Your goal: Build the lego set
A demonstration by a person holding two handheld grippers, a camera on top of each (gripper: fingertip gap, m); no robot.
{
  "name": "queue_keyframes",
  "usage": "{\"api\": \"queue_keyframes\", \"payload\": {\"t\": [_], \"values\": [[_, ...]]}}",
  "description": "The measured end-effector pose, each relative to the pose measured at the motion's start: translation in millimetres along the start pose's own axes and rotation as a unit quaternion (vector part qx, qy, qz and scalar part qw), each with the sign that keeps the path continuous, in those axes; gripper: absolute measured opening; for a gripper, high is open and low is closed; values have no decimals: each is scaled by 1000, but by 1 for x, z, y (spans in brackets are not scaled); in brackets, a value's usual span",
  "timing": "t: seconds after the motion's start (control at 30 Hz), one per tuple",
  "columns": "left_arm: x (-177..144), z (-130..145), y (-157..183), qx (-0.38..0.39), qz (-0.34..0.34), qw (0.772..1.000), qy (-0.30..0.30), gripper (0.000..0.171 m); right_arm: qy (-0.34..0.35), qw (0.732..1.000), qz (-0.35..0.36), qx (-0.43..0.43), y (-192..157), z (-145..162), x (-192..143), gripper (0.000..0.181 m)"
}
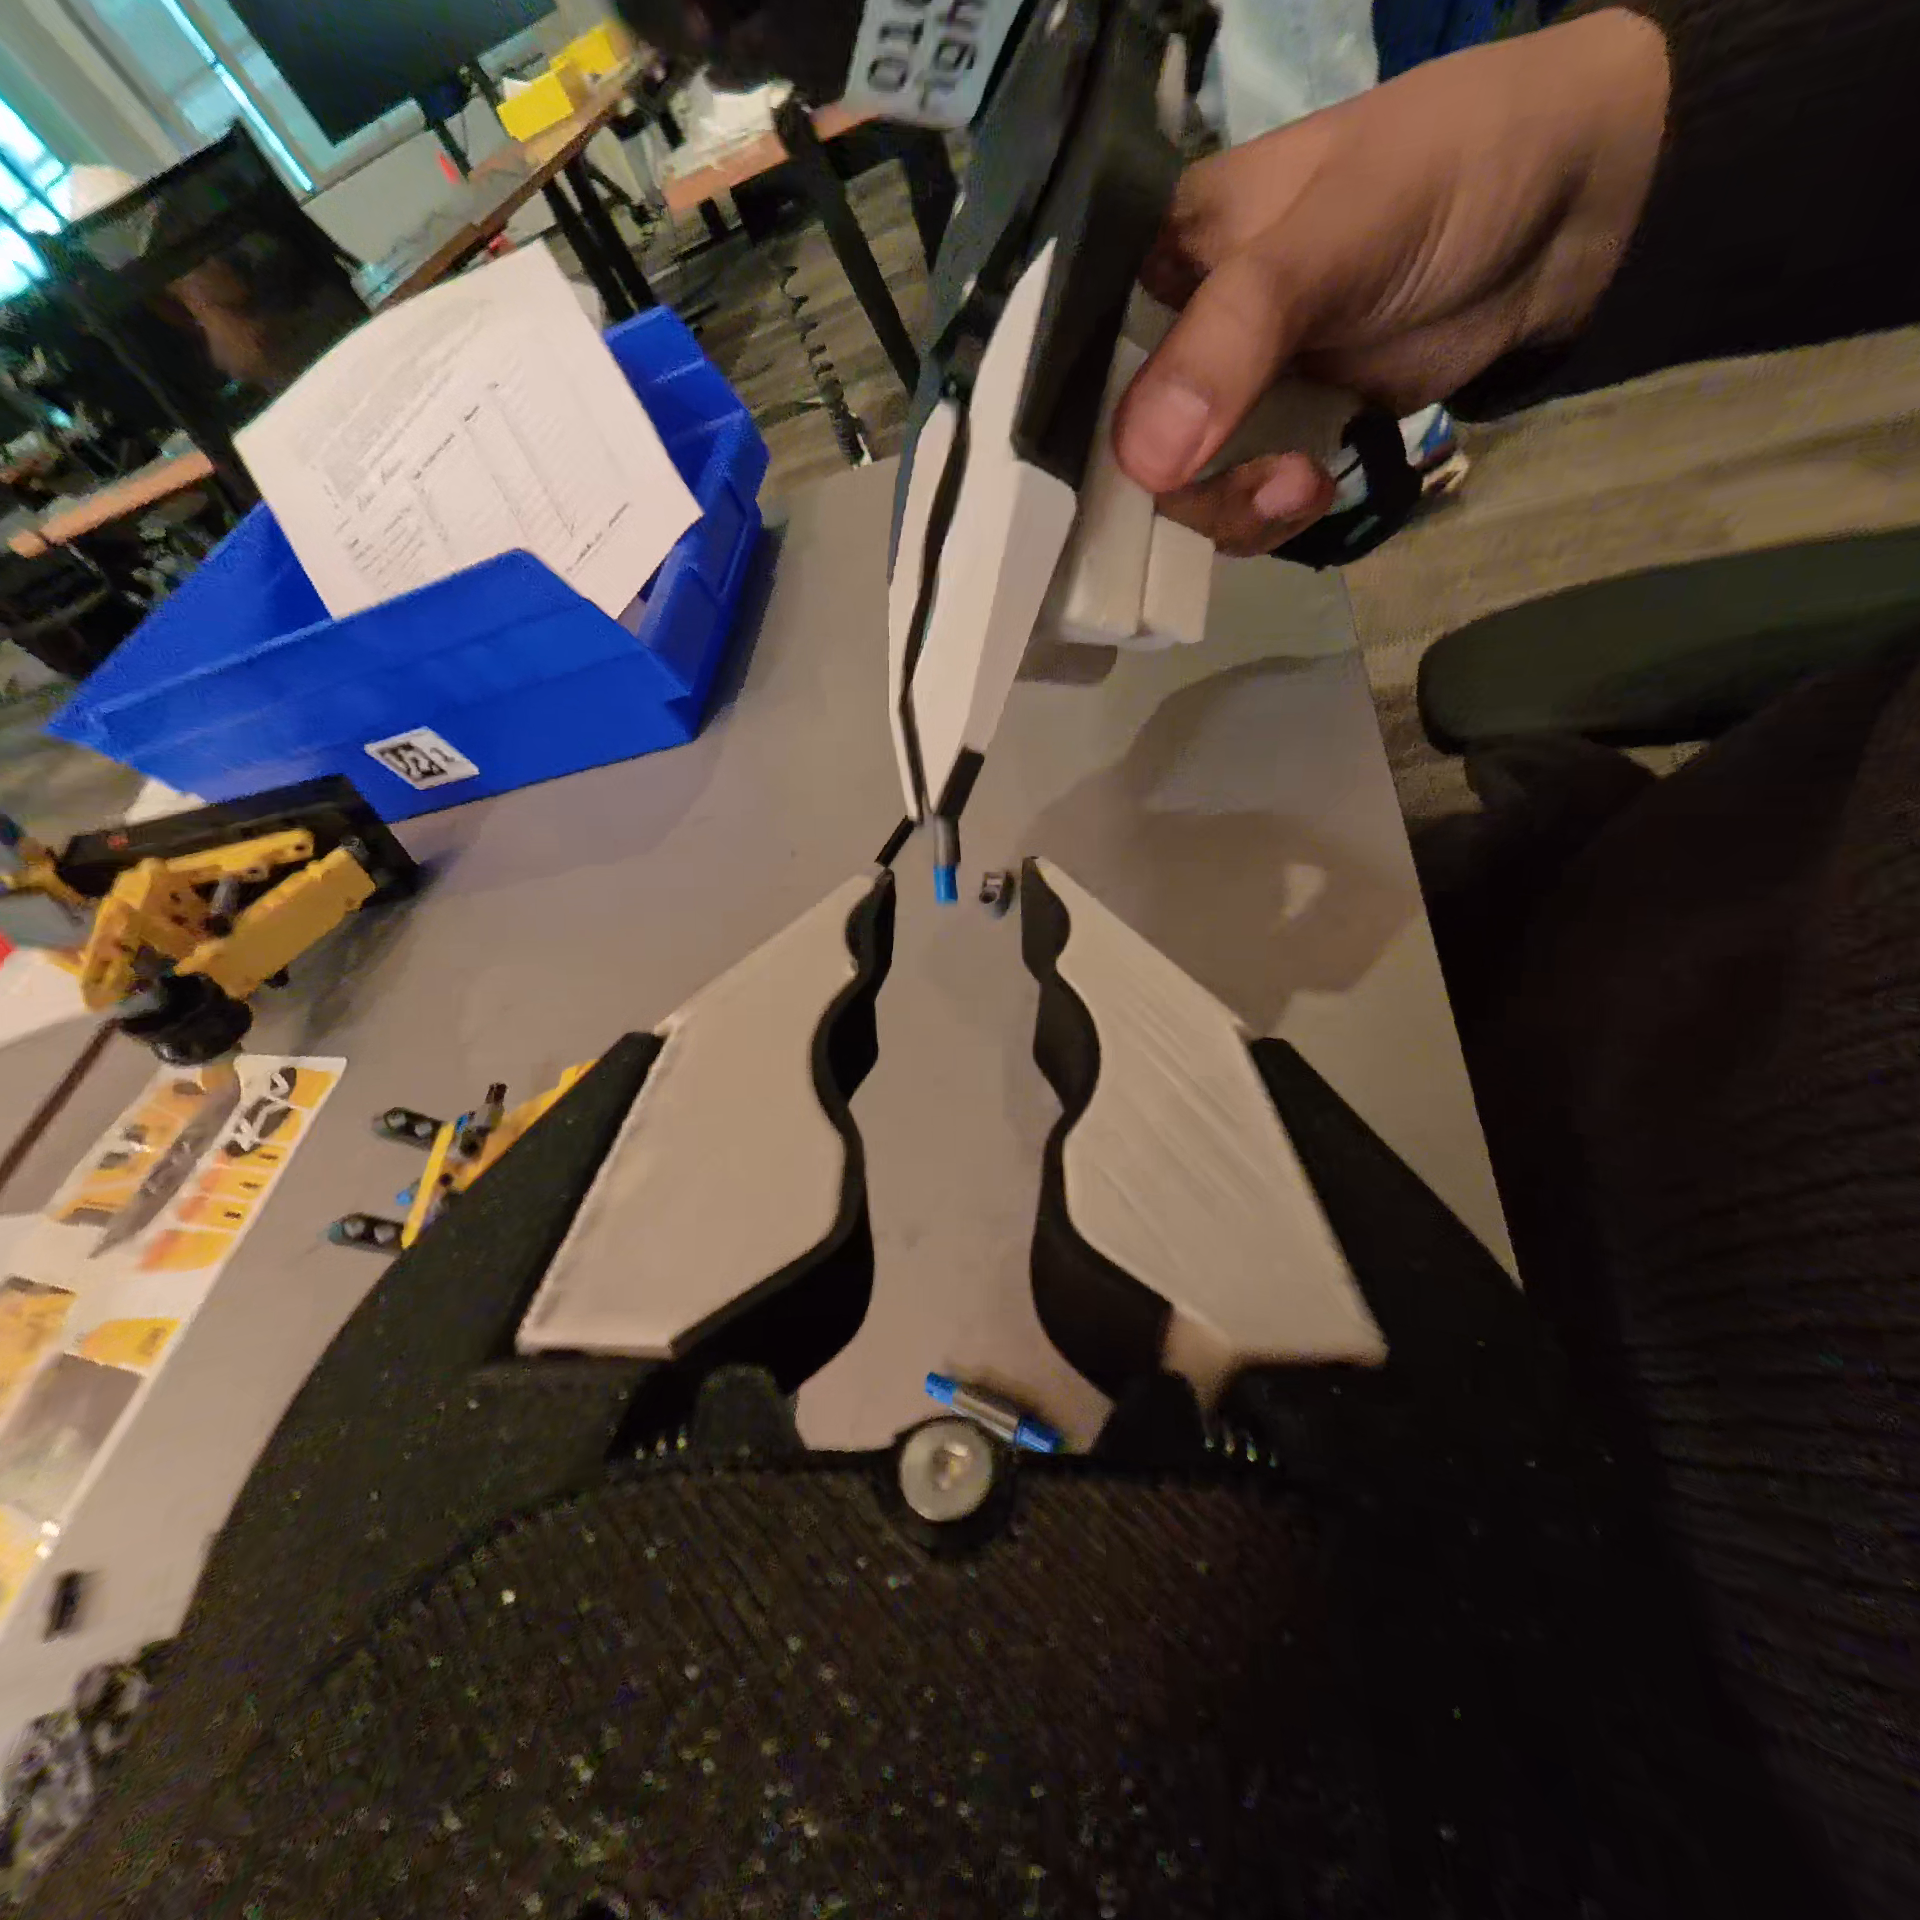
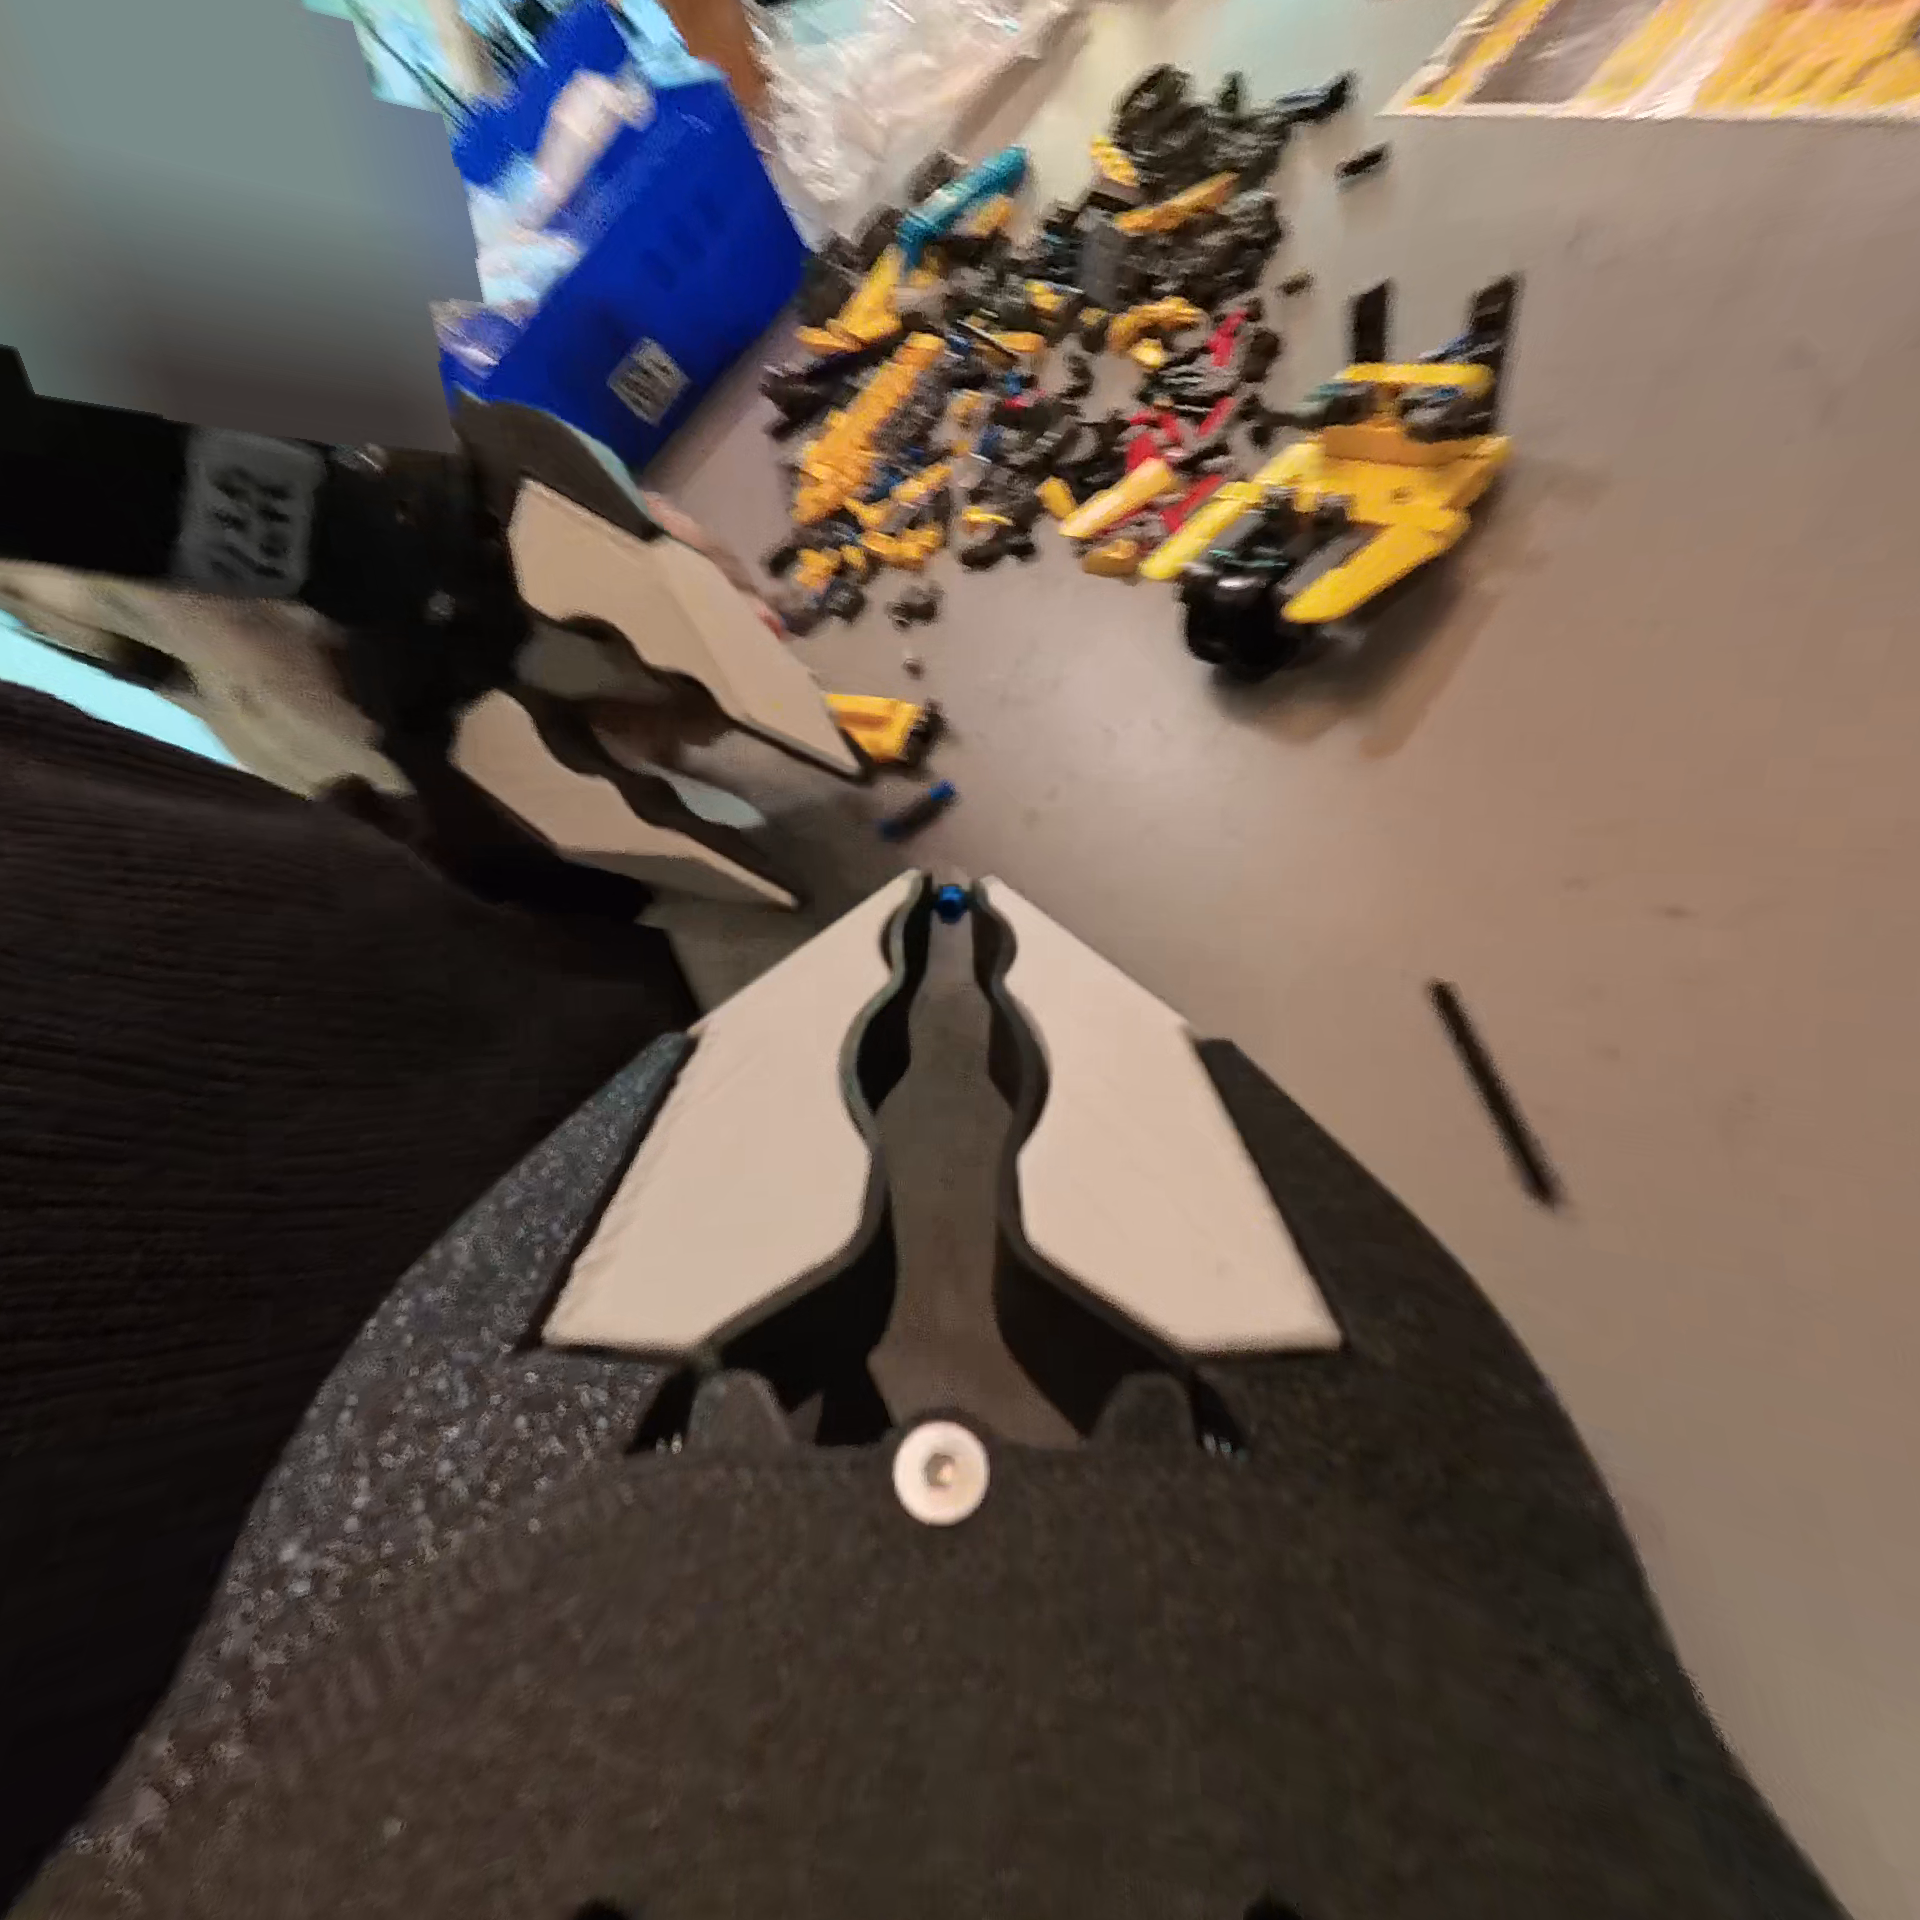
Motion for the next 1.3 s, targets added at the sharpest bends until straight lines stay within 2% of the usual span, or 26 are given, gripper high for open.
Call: {"api": "queue_keyframes", "payload": {"t": [0.07, 0.17, 0.37, 0.5, 1.0, 1.3], "values": [[-3, 3, -8, -42, 1, 999, 9, 22, -47, 995, 74, -52, 8, -5, -11, 7], [-8, 12, -22, -117, -8, 993, 17, 20, -151, 968, 159, -123, 15, -8, -16, 7], [-18, 31, -48, -243, -29, 969, 30, 19, -252, 940, 157, -169, 18, -4, 5, 7], [-24, 34, -53, -275, -27, 960, 50, 20, -262, 942, 140, -158, 20, -5, 13, 7], [-23, 37, -53, -276, -31, 960, 43, 20, -291, 938, 139, -124, 27, -3, 15, 7], [-23, 37, -53, -274, -34, 960, 41, 19, -338, 904, 184, -188, 19, -2, 22, 7]]}}
Point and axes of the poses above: each gripper's, where its closed fingertips meet, x out along the fingers, z out of its underside, y = z × x across the jaws, the point moved 8 cm from there along -x, back along the fingers, and after that the axes turned 2 degrees about z, right-handed, at the moved point
